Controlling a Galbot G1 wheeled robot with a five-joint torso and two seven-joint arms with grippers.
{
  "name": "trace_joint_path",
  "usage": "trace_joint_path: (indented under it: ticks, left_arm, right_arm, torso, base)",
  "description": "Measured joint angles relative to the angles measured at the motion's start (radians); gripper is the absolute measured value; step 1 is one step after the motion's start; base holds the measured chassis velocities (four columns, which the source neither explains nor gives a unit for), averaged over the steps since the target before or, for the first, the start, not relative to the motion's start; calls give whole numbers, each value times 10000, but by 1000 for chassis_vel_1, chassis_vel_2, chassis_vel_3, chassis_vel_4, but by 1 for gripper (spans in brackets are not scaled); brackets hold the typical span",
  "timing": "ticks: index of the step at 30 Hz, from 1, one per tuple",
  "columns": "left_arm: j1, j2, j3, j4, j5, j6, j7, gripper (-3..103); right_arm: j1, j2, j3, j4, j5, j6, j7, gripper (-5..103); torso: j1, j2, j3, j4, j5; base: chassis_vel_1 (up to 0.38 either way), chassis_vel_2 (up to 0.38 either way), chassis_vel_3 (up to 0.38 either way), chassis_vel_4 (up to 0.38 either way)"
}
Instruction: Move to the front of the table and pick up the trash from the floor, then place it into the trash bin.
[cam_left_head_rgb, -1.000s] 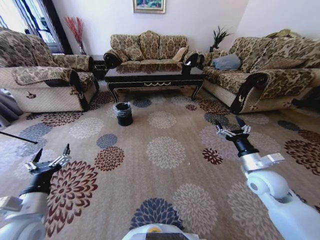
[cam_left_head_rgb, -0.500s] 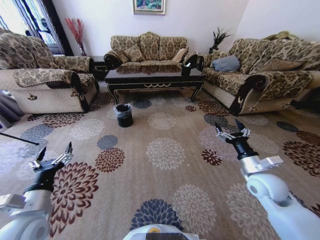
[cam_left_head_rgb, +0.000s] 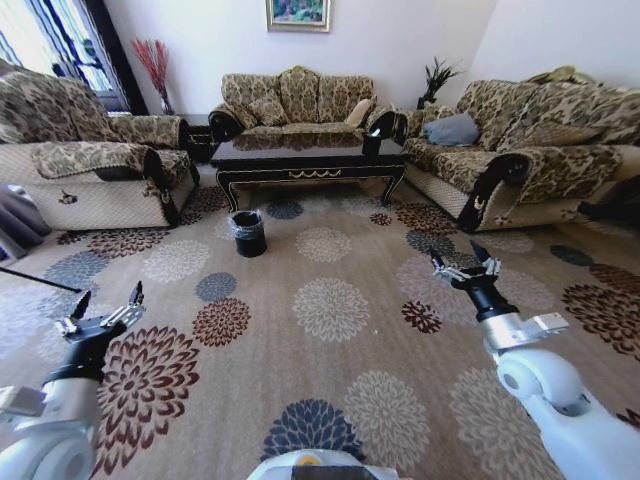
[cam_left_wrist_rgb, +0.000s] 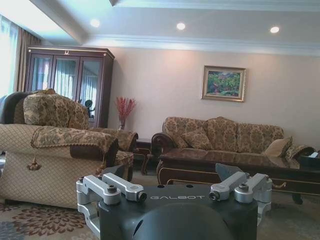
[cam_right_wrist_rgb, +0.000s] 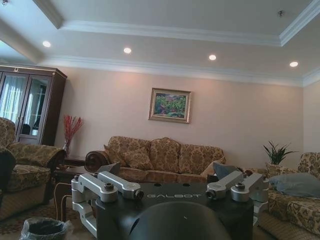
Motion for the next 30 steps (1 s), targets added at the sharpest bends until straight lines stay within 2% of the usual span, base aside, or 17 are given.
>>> trace_joint_path:
  ticks: [8, 15, 23, 30]
  left_arm:
    - [162, 62, -357, -374, -228, 151, -9, 100]
    - [289, 120, -577, -477, -343, 202, -9, 100]
    - [362, 149, -939, -518, -482, 272, -8, 100]
    - [341, 166, -1104, -478, -626, 397, -86, 100]
  right_arm:
    - [-256, -295, 795, 521, 642, -367, 11, 100]
    - [-597, -557, 1308, 867, 812, -551, 121, 100]
    - [-1065, -640, 1708, 1027, 661, -422, -822, 100]
    - [-1184, -665, 1712, 1053, 583, -440, -896, 100]
  torso:
    - [119, 309, 188, 1, 1]
    - [211, 570, 358, 1, 1]
    - [342, 933, 592, 1, 1]
    - [438, 1201, 761, 0, 1]
  base:
    - [0, 0, 0, 0]
    - [0, 0, 0, 0]
    - [0, 0, 0, 0]
    - [0, 0, 0, 0]
